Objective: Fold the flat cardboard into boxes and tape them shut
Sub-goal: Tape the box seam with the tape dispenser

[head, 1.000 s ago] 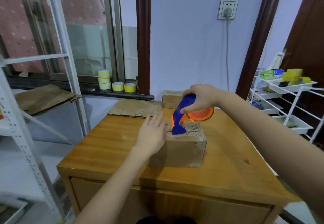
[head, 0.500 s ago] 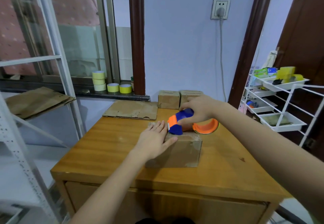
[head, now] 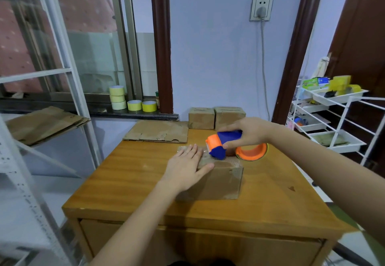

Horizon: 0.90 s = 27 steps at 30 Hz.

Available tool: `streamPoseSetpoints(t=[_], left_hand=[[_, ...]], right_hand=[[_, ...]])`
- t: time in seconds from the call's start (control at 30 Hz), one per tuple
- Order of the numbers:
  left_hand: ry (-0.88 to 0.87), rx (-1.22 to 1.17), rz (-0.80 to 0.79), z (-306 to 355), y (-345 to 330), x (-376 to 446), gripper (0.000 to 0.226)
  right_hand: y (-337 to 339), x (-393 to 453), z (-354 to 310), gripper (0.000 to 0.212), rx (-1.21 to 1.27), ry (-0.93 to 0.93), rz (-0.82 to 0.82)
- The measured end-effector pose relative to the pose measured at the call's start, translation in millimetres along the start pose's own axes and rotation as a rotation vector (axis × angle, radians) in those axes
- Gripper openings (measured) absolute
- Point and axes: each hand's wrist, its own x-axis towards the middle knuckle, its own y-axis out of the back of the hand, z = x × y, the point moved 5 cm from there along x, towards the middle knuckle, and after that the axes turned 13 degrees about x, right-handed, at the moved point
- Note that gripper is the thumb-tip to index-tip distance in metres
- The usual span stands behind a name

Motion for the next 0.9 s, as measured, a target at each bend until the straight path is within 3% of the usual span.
streamPoseSetpoints(t=[0.37,0.5,0.7,0.9], left_hand=[[-0.011,-0.022,0.002,-4,5,-5,0.079],[-0.042,-0.025,-0.024,-8,5,-7,0.076],[-0.09,-0.016,-0.044,0,4,-1,0.078],[-0.099,-0.04,-0.049,-3,2,-1,0.077]], right_hand=[[4,-12,25,0.074,0.005,0.024,-0.003],[23,-48,70,0.08,0.043,-0.073,0.1],[10,-62,73,0.086,-0.185,-0.088,-0.03],[-14,-72,87,0.09,-0.139,-0.12,-0.097]])
